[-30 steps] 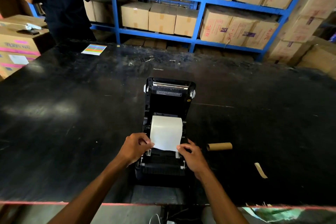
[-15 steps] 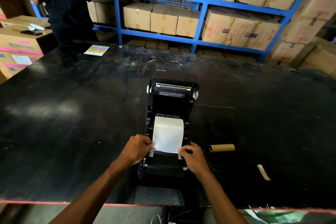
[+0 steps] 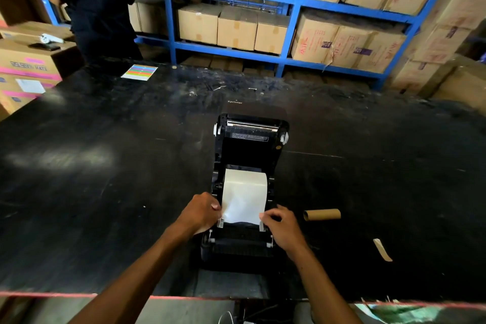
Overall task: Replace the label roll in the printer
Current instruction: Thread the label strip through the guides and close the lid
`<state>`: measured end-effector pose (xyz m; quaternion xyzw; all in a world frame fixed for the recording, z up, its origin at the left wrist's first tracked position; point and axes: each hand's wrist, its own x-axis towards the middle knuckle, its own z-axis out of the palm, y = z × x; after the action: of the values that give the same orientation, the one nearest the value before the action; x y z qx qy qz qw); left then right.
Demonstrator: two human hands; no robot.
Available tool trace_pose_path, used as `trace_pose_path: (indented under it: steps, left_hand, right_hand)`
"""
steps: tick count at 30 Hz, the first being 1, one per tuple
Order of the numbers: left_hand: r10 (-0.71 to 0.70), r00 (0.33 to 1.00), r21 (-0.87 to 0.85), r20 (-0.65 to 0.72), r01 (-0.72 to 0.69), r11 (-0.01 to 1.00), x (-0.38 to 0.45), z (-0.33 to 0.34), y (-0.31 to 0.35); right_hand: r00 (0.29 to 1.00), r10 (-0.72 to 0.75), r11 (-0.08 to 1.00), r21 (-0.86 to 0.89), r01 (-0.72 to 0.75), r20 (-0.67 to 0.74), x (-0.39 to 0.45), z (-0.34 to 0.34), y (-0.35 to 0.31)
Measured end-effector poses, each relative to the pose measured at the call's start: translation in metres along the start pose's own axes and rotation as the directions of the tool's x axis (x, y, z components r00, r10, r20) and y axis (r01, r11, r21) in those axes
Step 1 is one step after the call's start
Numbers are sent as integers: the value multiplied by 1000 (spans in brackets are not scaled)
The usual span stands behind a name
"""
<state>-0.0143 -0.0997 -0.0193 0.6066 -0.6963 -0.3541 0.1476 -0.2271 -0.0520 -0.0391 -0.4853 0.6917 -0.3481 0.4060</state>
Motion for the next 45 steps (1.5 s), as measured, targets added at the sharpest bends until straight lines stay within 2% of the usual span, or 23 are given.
trace_pose_path:
  steps: [5, 9, 14, 18, 21, 25, 35, 39, 45]
  left_hand:
    - [-10, 1000, 44, -3, 10, 999, 1, 1, 1]
    - [5, 999, -41, 33, -3, 999, 3, -2, 2]
    - [18, 998, -99, 56, -12, 995, 1, -5, -3]
    - [-6, 999, -10, 42, 6, 1000, 2, -3, -1]
    - [-78, 997, 46, 18, 77, 996, 4, 1, 4]
    - [-89, 996, 32, 6, 89, 996, 5, 0, 6]
    - [-120, 990, -39, 74, 123, 992, 5, -5, 10]
    - [-102, 991, -98, 90, 111, 989, 0, -5, 12]
    - [-147, 981, -3, 130, 149, 989, 4, -9, 14]
  right_hand:
    - [994, -33, 988, -156, 16, -105, 10, 10, 10]
    - [995, 9, 995, -101, -18, -95, 3, 8, 2]
    - [999, 27, 998, -52, -28, -17, -1, 2, -3]
    - [999, -17, 990, -139, 11, -43, 2, 5, 1]
    - [997, -28, 972, -236, 9, -78, 0, 8, -3]
    - [996, -53, 960, -279, 30, -75, 3, 5, -2]
    - [999, -5, 987, -158, -1, -37, 5, 3, -1]
    - [999, 22, 981, -193, -26, -24, 10, 4, 0]
    - [999, 1, 992, -124, -8, -50, 7, 5, 2]
